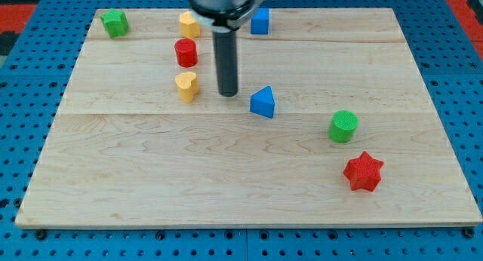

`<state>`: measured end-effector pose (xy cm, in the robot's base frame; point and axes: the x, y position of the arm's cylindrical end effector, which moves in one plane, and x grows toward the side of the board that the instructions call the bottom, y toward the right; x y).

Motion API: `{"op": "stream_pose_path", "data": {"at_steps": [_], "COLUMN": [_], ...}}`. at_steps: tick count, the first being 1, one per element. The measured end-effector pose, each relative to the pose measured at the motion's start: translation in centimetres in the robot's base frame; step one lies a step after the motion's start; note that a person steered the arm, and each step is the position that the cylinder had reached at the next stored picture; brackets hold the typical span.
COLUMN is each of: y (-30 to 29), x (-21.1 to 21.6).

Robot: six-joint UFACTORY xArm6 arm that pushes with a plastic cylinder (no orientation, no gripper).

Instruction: Place blue triangle left to green circle

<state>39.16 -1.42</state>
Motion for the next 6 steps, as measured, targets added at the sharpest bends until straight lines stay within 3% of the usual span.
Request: {"op": "stream_pose_path", "data": {"at_steps": [2,3,5,6], "y": [8.4,6.9,2.1,-0.1], "x": [0.5,2.5,1.3,3.8]}}
